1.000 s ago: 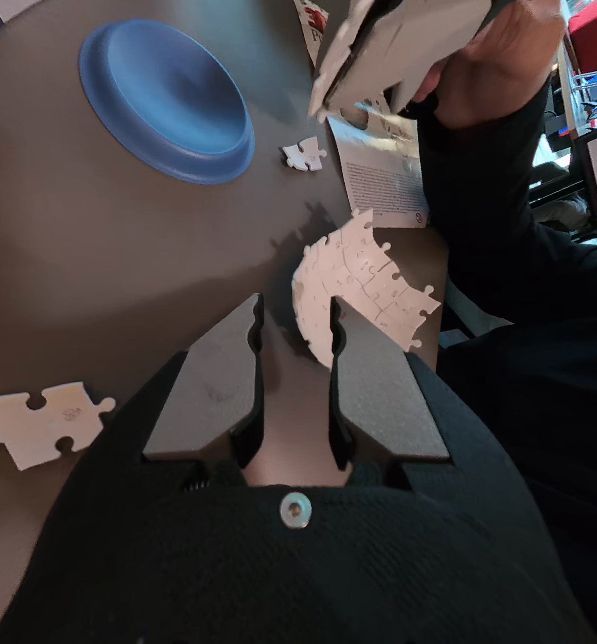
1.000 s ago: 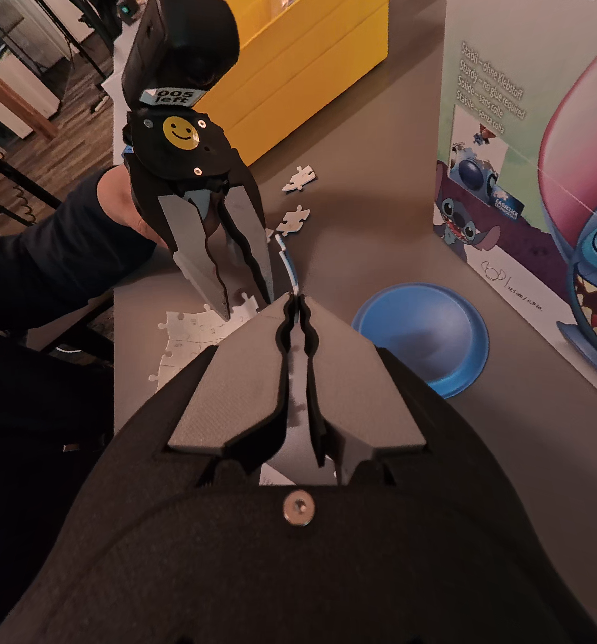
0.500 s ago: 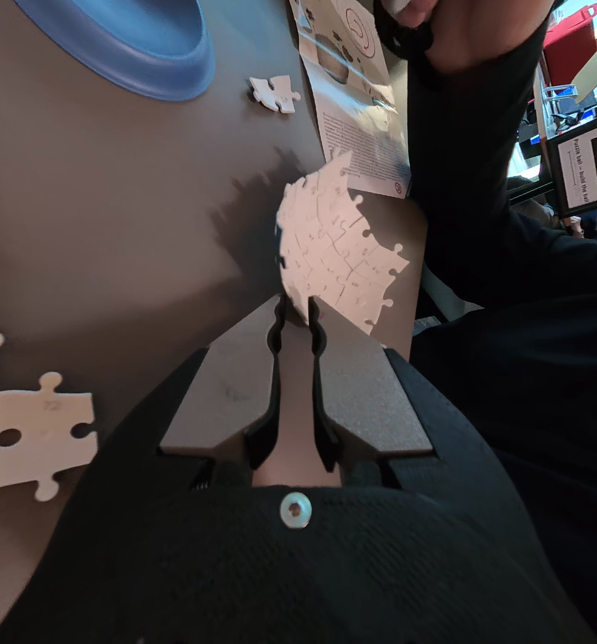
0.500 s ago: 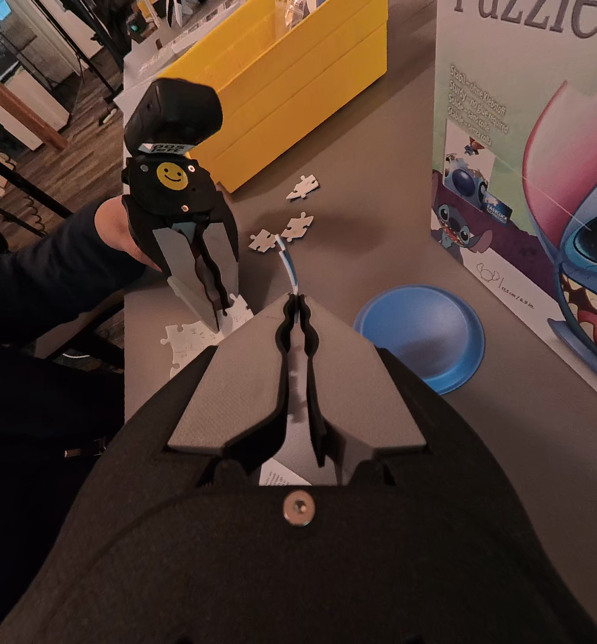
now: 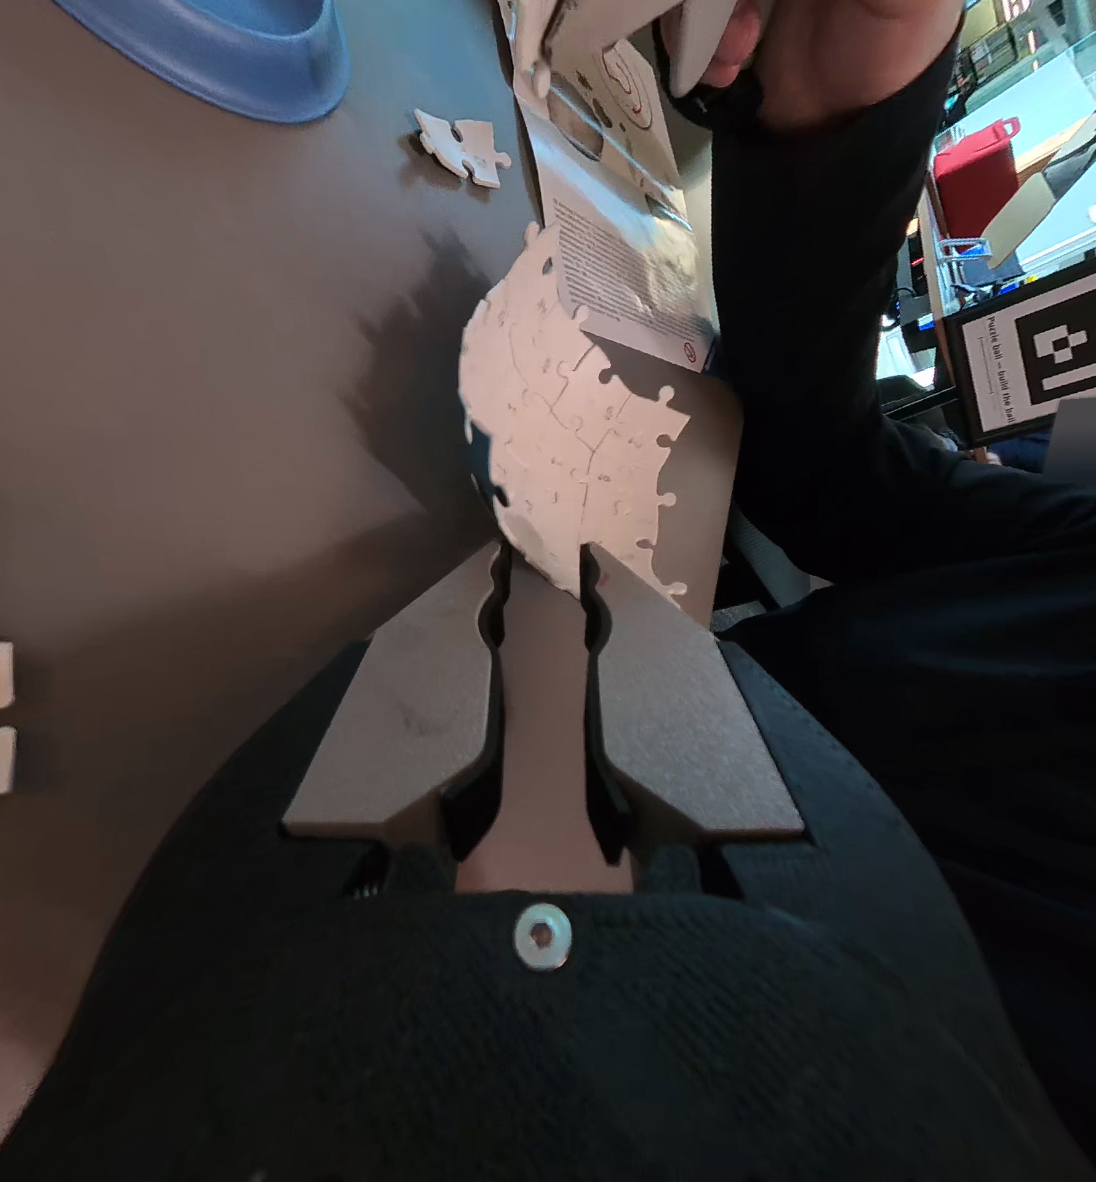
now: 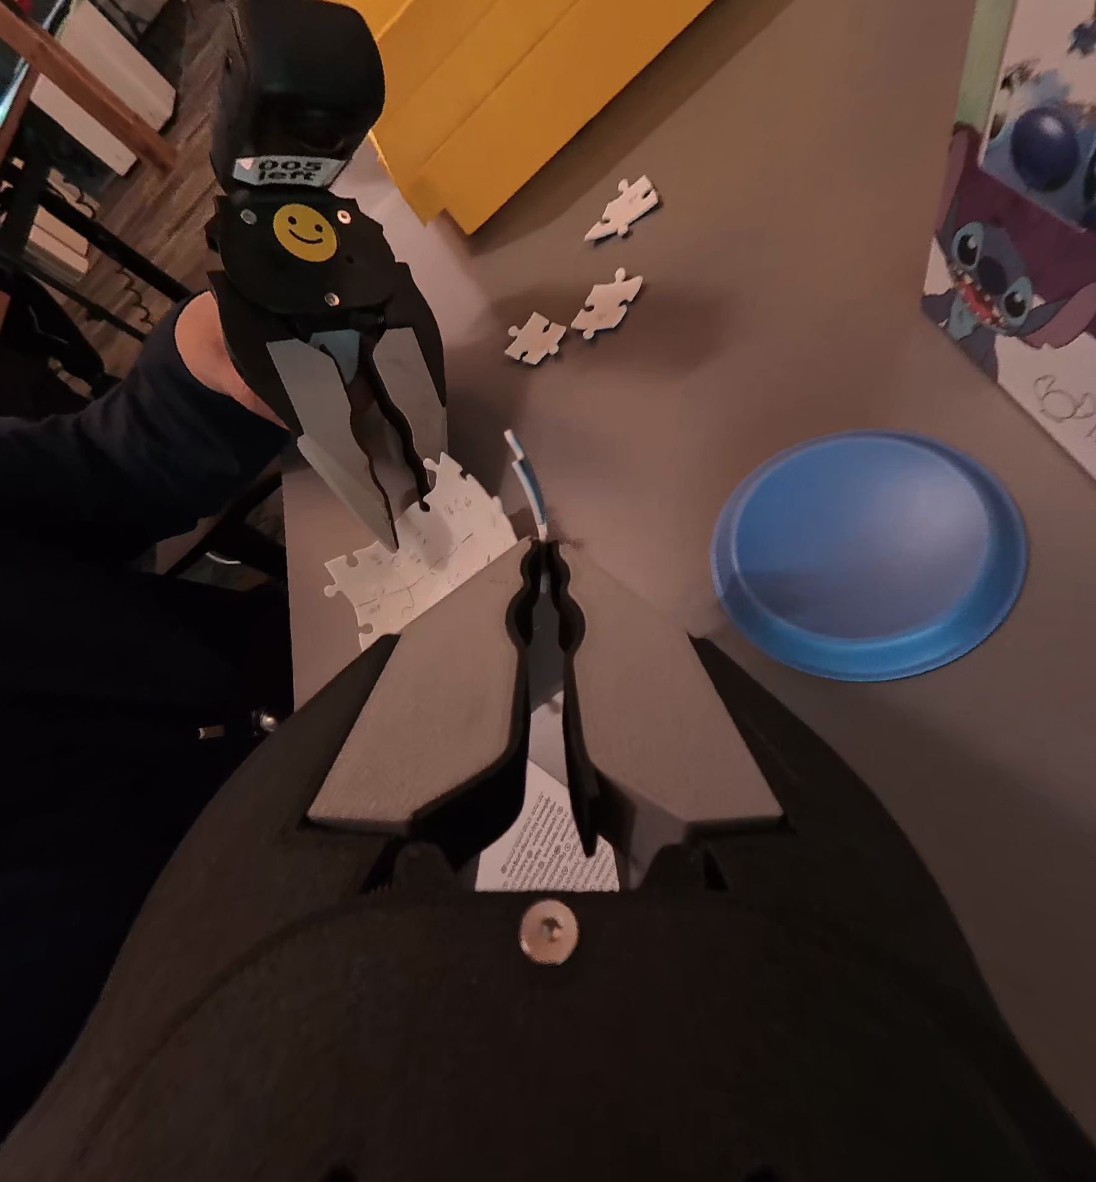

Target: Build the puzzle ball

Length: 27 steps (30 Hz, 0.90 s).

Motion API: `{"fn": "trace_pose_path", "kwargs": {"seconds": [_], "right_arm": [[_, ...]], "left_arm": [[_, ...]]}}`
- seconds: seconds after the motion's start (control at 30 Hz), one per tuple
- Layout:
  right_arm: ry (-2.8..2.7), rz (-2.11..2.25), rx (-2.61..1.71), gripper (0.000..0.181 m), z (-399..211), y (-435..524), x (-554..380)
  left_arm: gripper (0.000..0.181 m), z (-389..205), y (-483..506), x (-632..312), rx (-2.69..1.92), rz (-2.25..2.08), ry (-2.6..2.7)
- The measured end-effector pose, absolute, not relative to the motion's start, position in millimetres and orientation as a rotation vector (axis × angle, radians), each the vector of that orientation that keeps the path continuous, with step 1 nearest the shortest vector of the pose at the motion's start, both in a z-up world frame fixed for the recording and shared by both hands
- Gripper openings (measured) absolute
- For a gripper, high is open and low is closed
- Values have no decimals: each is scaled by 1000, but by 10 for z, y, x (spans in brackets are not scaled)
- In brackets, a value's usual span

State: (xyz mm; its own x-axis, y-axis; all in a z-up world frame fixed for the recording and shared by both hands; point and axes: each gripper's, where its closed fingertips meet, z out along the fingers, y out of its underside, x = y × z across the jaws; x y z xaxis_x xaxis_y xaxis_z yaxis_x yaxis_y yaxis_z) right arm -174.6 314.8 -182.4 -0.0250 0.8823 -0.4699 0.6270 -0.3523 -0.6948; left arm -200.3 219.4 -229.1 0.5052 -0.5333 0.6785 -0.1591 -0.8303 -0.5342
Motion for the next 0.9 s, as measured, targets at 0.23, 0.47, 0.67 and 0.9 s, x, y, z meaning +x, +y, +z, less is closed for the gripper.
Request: {"fn": "trace_pose_path", "kwargs": {"seconds": [0.23,0.47,0.67,0.9], "right_arm": [[-1611,1400,-2063,0,-1907,3063,-1699],[-1591,1480,-2102,0,-1912,3042,-1652],[-1595,1478,-2108,0,-1916,3039,-1624],[-1578,1515,-2103,0,-1904,3034,-1635]], "left_arm": [[20,-2276,2123,-1981,-2349,-1266,573],[21,-2265,2095,-1975,-2347,-1269,572],[21,-2275,2052,-1964,-2352,-1271,574],[25,-2236,2003,-1984,-2350,-1267,572]]}}
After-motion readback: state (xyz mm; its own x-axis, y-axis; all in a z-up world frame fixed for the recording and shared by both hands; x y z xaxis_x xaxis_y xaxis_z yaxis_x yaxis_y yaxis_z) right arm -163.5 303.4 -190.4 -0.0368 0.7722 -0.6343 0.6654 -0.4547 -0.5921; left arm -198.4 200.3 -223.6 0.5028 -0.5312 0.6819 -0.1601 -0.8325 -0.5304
